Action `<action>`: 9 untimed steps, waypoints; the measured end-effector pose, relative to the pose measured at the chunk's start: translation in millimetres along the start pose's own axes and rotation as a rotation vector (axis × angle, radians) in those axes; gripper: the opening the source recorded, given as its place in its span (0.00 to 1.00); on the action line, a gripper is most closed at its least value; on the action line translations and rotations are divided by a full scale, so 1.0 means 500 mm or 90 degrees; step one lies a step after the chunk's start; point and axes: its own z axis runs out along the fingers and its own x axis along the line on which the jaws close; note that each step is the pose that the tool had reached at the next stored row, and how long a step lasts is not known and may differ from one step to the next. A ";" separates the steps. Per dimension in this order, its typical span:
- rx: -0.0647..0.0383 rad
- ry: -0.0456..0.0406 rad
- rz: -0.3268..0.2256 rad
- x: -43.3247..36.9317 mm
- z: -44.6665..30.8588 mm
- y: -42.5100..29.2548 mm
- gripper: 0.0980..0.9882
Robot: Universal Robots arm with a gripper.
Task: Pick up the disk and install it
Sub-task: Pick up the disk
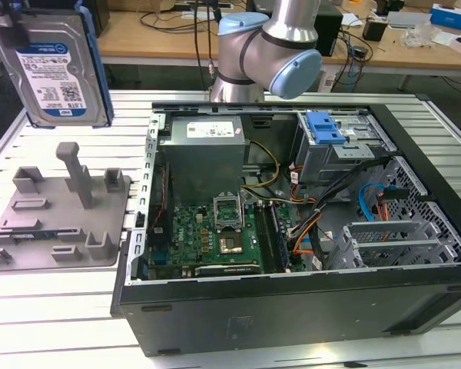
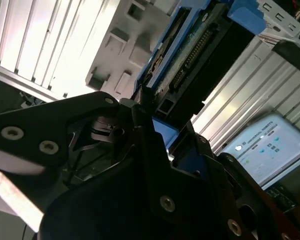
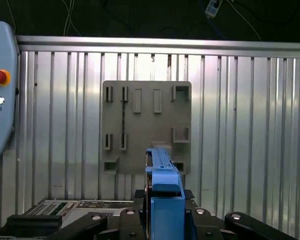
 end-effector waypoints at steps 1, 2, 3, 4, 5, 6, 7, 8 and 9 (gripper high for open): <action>0.000 0.0000 0.000 0.008 0.000 -0.014 0.30; -0.001 0.0000 0.000 0.012 0.000 -0.022 0.30; -0.001 0.0000 0.000 0.016 0.000 -0.029 0.30; -0.001 0.0000 0.000 0.023 0.000 -0.040 0.30; -0.001 0.0000 0.000 0.030 0.000 -0.052 0.30; -0.001 0.0000 0.000 0.034 -0.001 -0.060 0.30; -0.002 0.0000 0.000 0.038 -0.001 -0.068 0.30; -0.002 0.0000 0.000 0.042 -0.001 -0.075 0.30; -0.002 0.0000 0.000 0.047 -0.001 -0.082 0.30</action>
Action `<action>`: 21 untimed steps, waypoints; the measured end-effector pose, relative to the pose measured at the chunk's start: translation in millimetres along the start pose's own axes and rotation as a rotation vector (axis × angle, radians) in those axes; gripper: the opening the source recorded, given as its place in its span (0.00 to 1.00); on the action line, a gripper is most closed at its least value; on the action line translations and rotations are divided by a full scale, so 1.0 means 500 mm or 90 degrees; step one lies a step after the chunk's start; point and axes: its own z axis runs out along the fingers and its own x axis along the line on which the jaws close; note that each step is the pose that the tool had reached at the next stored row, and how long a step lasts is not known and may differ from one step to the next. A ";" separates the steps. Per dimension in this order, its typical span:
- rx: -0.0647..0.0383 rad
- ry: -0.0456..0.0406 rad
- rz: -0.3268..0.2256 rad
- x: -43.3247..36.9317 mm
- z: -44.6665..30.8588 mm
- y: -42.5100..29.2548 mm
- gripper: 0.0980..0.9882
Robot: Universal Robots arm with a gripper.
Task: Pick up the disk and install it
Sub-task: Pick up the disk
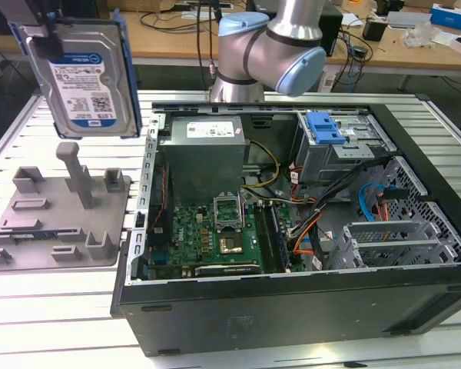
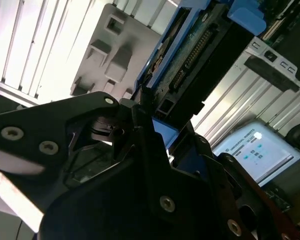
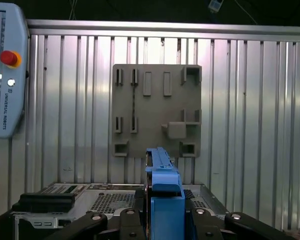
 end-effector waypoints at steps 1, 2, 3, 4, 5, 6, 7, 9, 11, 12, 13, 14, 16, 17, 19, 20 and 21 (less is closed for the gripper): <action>0.000 0.0000 0.000 0.004 0.000 -0.007 0.30; 0.000 0.0000 0.000 0.008 0.000 -0.014 0.30; 0.000 0.0000 0.000 0.013 0.000 -0.022 0.30; -0.001 0.0000 0.000 0.017 0.000 -0.030 0.30; -0.001 0.0000 0.000 0.021 0.000 -0.037 0.30; -0.001 -0.0001 0.000 0.026 0.000 -0.046 0.30; -0.001 0.0000 0.000 0.034 -0.001 -0.060 0.30; -0.002 0.0000 0.000 0.050 -0.001 -0.088 0.30; -0.002 -0.0001 0.000 0.063 -0.001 -0.113 0.30; -0.003 -0.0001 0.000 0.068 -0.001 -0.120 0.30; -0.003 -0.0001 0.000 0.075 -0.001 -0.133 0.30; -0.003 -0.0001 0.000 0.079 -0.002 -0.141 0.30; -0.004 -0.0001 0.000 0.089 -0.002 -0.158 0.30; -0.004 -0.0001 0.000 0.093 -0.002 -0.166 0.30; -0.004 -0.0001 0.000 0.103 -0.002 -0.184 0.30; -0.004 -0.0001 0.000 0.108 -0.002 -0.192 0.30; -0.004 -0.0001 0.000 0.113 -0.002 -0.200 0.30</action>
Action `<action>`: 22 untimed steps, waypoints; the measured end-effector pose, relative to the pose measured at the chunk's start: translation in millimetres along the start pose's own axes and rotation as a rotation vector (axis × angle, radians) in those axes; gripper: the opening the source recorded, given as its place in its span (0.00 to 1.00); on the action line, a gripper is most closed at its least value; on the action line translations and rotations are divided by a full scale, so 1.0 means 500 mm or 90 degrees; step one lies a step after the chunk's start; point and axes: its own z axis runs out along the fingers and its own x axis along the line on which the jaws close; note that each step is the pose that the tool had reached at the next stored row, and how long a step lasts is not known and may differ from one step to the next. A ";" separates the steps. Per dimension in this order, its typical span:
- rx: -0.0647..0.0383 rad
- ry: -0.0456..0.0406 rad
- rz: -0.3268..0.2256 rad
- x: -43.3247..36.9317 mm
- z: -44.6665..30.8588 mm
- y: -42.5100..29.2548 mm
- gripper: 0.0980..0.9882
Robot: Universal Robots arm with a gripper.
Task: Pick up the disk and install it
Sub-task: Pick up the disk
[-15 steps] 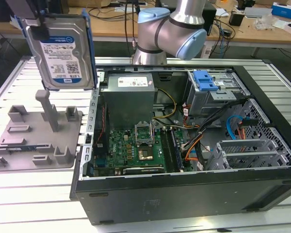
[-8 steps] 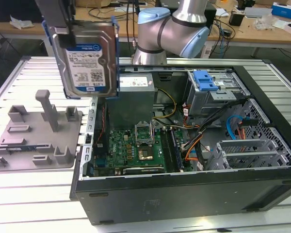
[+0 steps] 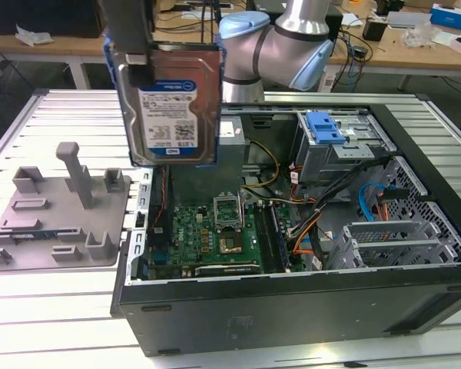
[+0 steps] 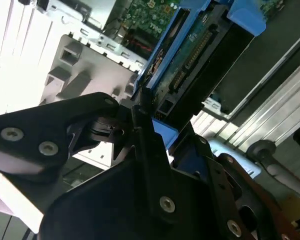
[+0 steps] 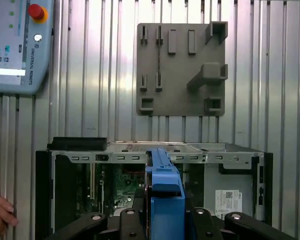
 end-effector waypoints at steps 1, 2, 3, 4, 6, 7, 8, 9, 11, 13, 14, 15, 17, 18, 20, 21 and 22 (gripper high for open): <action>0.000 0.0000 0.000 0.009 0.000 -0.015 0.30; -0.001 0.0000 0.000 0.015 0.000 -0.026 0.30; -0.001 0.0000 0.000 0.019 -0.001 -0.034 0.30; -0.001 0.0000 0.000 0.025 -0.001 -0.043 0.30; -0.001 0.0000 0.000 0.036 -0.001 -0.062 0.30; -0.002 0.0000 0.000 0.041 -0.001 -0.071 0.30; -0.002 0.0000 0.000 0.045 -0.002 -0.080 0.30; -0.002 0.0000 0.000 0.049 -0.002 -0.087 0.30; -0.002 0.0000 0.000 0.058 -0.002 -0.102 0.30; -0.003 0.0000 0.000 0.069 -0.002 -0.121 0.30; -0.003 -0.0001 0.000 0.077 -0.002 -0.134 0.30; -0.003 -0.0001 0.000 0.083 -0.003 -0.144 0.30; -0.004 -0.0001 0.000 0.094 -0.003 -0.163 0.30; -0.004 -0.0001 0.000 0.098 -0.003 -0.171 0.30; -0.004 -0.0001 0.000 0.108 -0.003 -0.188 0.30; -0.005 -0.0001 0.000 0.113 -0.004 -0.196 0.30; -0.005 -0.0001 0.000 0.117 -0.004 -0.204 0.30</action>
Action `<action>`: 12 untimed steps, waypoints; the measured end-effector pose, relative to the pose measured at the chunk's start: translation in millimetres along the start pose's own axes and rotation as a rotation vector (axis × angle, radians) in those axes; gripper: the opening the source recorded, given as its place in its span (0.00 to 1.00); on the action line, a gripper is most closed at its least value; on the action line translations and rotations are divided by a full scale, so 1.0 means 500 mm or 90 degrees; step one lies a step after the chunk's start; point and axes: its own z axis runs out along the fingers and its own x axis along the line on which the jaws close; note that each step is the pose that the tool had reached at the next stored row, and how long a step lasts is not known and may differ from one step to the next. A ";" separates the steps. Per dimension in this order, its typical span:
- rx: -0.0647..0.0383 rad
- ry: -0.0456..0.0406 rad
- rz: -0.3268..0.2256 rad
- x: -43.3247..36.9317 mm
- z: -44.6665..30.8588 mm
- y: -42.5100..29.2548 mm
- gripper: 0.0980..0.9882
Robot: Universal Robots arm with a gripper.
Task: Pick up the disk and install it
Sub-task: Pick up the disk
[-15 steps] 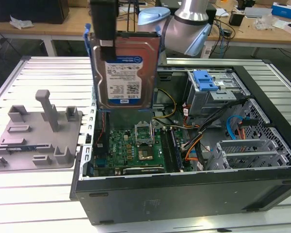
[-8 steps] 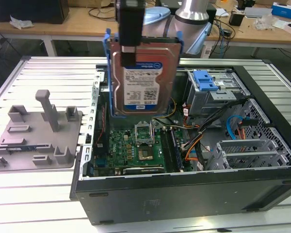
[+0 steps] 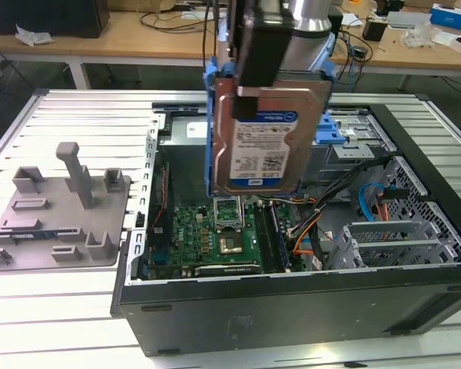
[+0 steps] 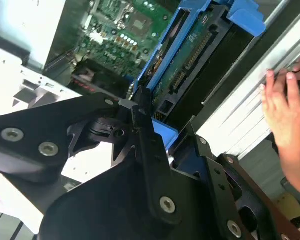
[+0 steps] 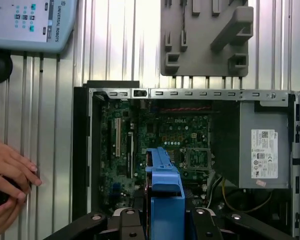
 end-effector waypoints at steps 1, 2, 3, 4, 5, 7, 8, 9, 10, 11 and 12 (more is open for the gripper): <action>0.000 0.0000 0.000 0.004 0.000 -0.007 0.30; 0.000 0.0000 0.000 0.008 0.000 -0.014 0.30; -0.001 0.0000 0.000 0.013 -0.001 -0.021 0.30; -0.001 0.0000 0.000 0.020 -0.001 -0.034 0.30; -0.001 0.0000 0.000 0.027 -0.001 -0.048 0.30; -0.001 -0.0001 0.000 0.037 -0.002 -0.065 0.30; -0.001 -0.0001 0.000 0.037 -0.002 -0.065 0.30; -0.001 -0.0001 0.000 0.037 -0.002 -0.065 0.30; -0.001 -0.0001 0.000 0.037 -0.002 -0.065 0.30; -0.001 -0.0001 0.000 0.037 -0.002 -0.065 0.30; -0.001 -0.0001 0.000 0.037 -0.002 -0.065 0.30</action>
